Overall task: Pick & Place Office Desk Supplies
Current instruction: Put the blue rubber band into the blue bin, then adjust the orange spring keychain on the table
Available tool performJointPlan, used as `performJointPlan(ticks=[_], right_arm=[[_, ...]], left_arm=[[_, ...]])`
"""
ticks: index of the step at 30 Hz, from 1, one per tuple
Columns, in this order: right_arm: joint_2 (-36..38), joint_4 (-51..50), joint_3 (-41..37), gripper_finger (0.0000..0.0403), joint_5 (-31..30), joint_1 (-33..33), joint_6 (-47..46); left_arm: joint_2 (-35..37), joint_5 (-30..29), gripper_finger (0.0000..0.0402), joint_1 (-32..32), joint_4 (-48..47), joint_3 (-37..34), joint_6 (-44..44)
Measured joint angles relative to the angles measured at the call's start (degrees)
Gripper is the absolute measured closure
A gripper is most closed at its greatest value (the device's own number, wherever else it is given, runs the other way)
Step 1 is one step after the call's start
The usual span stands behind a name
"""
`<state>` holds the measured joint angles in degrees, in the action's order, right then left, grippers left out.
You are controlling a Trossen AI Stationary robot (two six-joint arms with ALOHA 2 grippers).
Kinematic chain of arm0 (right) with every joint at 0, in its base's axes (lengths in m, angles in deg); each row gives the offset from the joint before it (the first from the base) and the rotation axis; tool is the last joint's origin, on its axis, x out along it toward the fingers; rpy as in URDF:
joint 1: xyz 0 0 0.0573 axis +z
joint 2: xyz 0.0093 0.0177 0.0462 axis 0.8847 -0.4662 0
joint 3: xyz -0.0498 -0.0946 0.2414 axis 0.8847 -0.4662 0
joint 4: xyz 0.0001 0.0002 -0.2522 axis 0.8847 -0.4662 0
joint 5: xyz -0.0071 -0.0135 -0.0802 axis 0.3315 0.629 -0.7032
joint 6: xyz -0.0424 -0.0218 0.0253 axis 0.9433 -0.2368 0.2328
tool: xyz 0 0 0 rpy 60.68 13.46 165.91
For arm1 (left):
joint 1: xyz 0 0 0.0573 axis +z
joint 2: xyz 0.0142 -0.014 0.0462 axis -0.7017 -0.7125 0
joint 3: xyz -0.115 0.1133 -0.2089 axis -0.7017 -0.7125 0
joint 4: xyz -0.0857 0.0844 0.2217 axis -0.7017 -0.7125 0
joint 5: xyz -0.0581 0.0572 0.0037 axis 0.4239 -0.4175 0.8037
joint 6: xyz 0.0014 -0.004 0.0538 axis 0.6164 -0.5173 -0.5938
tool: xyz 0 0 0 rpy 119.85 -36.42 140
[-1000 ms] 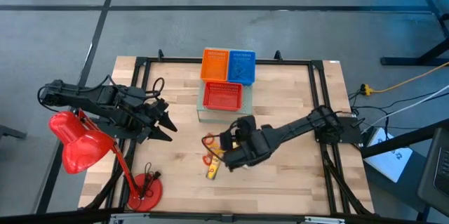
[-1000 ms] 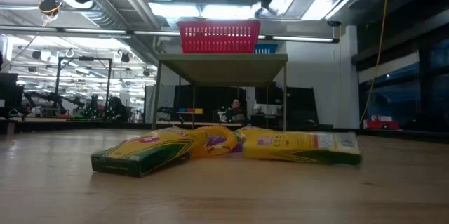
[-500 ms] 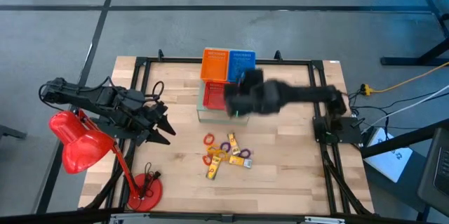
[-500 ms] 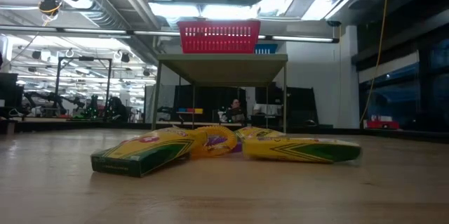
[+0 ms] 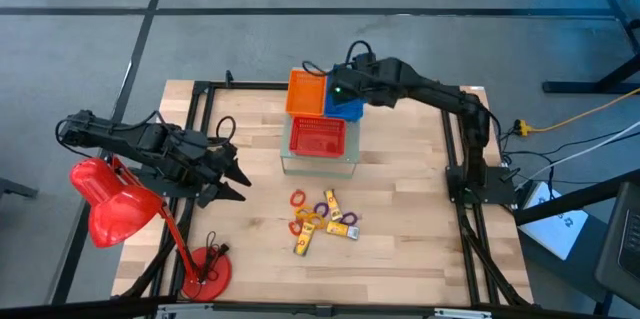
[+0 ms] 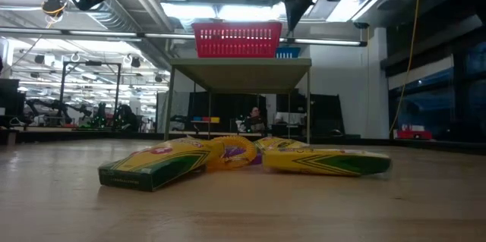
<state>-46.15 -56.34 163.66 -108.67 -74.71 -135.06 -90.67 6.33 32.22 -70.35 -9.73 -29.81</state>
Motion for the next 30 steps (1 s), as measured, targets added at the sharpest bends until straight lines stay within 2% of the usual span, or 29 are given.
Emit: performJointPlan(ticks=[4, 12, 15, 25, 30], right_arm=[[-0.23, 2.52, -0.17, 0.0403, 4.56, -1.88, 3.96], [-1.14, 5.70, -0.13, 0.0397, 6.80, -2.62, 7.80], [-1.42, 5.62, -0.15, 0.0368, 7.18, -2.62, 9.12], [-1.39, 5.46, -0.15, 0.0221, 7.50, -3.16, 9.16], [-0.50, 5.81, -0.15, 0.0190, 8.36, -1.57, 9.08]], left_arm=[[0.01, -0.84, 0.0162, 0.00, 0.00, 0.00, 0.00], [0.01, -1.46, 0.0162, 0.00, 0.04, 0.00, 0.60], [0.01, -1.46, 0.0162, 0.00, 0.04, 0.00, 1.05], [0.01, -1.44, 0.0162, 0.00, 0.05, 0.01, 1.56], [0.01, -1.42, 0.0162, 0.00, 0.06, 0.00, 1.24]])
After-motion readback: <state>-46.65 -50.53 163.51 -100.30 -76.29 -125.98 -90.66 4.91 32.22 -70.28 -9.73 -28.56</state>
